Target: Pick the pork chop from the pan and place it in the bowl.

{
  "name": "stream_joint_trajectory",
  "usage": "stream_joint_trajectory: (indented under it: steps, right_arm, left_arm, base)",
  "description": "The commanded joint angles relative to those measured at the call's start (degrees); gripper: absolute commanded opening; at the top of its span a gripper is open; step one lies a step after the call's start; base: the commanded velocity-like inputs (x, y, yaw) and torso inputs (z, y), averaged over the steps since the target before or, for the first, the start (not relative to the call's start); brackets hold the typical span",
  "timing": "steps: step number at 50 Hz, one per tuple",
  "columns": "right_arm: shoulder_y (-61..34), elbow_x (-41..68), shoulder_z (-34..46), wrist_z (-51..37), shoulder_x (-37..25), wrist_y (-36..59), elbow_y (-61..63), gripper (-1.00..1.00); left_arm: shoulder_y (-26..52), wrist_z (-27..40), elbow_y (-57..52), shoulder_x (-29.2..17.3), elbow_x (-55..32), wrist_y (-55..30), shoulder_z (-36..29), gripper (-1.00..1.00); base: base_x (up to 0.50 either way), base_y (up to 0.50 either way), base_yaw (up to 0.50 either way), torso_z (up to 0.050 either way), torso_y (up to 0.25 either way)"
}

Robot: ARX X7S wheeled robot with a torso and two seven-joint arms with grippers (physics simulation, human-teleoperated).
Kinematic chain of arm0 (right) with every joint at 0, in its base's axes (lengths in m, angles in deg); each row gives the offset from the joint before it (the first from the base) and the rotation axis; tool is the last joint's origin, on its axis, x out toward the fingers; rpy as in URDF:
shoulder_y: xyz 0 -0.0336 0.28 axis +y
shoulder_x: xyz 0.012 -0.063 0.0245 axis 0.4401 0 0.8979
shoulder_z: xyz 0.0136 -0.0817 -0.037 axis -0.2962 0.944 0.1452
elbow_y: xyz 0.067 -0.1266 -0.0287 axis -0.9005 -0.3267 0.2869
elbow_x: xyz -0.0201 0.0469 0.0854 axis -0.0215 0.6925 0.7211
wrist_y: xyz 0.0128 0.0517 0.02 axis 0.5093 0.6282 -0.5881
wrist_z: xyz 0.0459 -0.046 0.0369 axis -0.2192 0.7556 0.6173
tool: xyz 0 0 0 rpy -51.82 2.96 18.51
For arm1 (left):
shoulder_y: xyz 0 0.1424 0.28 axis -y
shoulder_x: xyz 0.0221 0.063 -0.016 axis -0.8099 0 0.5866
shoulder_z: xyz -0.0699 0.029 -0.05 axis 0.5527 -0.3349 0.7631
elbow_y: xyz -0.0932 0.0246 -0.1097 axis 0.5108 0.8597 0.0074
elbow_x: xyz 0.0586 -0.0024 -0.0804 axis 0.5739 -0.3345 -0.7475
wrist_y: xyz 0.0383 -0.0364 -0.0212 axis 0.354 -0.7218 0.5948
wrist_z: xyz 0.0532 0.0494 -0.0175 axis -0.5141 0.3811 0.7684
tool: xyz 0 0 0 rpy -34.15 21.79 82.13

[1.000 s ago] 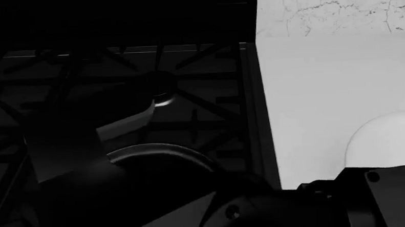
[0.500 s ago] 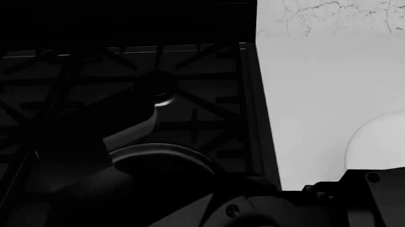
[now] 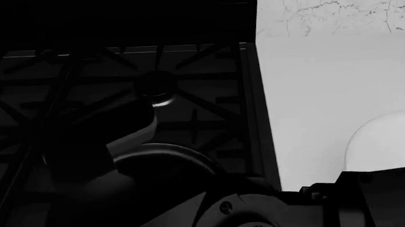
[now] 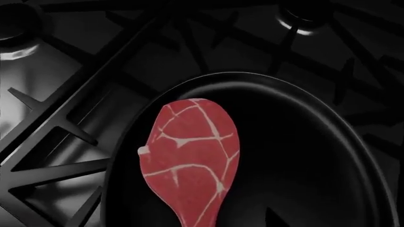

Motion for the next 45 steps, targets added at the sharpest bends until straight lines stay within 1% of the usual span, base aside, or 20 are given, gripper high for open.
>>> stream_joint_trajectory:
  steps: [1, 17, 31, 45]
  right_arm:
    - [0.68, -0.40, 0.92, 1.26, 0.23, 0.41, -1.10, 1.00]
    - [1.61, -0.70, 2.20, 1.51, 0.94, 0.29, -1.37, 1.00]
    - [2.25, -1.14, 3.13, 2.48, 1.44, 0.53, -2.57, 1.00]
    - [3.41, -1.93, 4.28, 3.23, 1.52, 0.60, -3.19, 1.00]
  left_arm:
    - [-0.46, -0.38, 0.17, -0.12, 0.40, 0.60, -0.30, 1.00]
    - [-1.84, -0.56, -0.10, -0.58, 0.41, 1.57, 0.30, 1.00]
    - [-1.84, -1.55, 0.62, -0.72, 1.25, 2.23, -0.53, 1.00]
    - [-3.74, -2.26, 0.08, -1.17, 1.95, 3.37, -0.40, 1.00]
  base:
    - [0.00, 0.00, 0.00, 0.000, 0.000]
    - [0.00, 0.00, 0.00, 0.000, 0.000]
    - [0.00, 0.00, 0.00, 0.000, 0.000]
    - [0.00, 0.00, 0.00, 0.000, 0.000]
